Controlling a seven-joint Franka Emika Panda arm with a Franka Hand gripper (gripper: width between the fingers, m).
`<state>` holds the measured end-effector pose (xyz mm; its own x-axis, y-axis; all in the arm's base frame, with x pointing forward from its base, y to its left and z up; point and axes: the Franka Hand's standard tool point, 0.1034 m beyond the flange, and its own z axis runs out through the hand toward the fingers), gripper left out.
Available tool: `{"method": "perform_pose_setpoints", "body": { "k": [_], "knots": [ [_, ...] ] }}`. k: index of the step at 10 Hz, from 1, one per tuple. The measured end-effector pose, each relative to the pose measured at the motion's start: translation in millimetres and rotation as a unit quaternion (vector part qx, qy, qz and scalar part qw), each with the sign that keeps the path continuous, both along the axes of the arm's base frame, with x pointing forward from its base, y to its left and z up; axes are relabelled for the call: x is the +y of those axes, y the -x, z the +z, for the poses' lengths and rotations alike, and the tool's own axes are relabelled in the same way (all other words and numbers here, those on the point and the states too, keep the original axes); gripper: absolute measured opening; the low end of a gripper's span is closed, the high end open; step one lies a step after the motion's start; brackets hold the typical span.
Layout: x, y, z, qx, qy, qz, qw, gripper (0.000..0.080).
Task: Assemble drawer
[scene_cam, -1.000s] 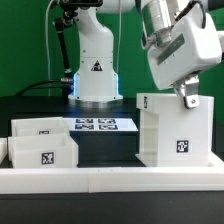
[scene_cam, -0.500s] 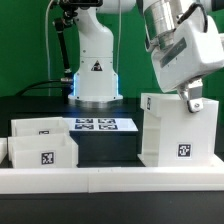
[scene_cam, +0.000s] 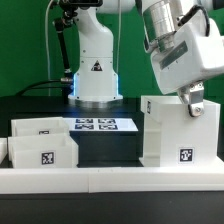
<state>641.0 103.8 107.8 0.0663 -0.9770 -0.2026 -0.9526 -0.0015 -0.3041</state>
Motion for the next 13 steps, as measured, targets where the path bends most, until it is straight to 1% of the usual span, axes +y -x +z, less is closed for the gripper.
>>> {"method": "perform_pose_setpoints", "body": {
  "k": [2, 3, 4, 5, 6, 7, 8, 10, 11, 13],
  "knots": [
    [0.1, 0.2, -0.4, 0.0, 0.001, 0.003, 1.0, 0.034],
    [0.1, 0.2, -0.4, -0.001, 0.001, 0.004, 1.0, 0.034],
    [0.0, -0.6, 0.4, -0.002, 0.002, 0.005, 1.0, 0.054],
    [-0.1, -1.2, 1.4, -0.004, 0.002, 0.006, 1.0, 0.0615],
    [-1.5, -0.7, 5.5, -0.012, 0.01, 0.031, 0.999, 0.0615],
    [-3.3, 0.7, 11.8, -0.019, 0.017, 0.052, 0.998, 0.0643],
    [-3.3, 2.8, 18.5, -0.024, 0.022, 0.071, 0.997, 0.0648],
    [-4.1, 7.6, 31.7, -0.043, 0.041, 0.133, 0.989, 0.0649],
    [-3.4, 10.2, 32.5, -0.048, 0.05, 0.161, 0.984, 0.0649],
    [-4.5, 10.8, 33.2, -0.053, 0.057, 0.181, 0.98, 0.0649]
  ]
}}
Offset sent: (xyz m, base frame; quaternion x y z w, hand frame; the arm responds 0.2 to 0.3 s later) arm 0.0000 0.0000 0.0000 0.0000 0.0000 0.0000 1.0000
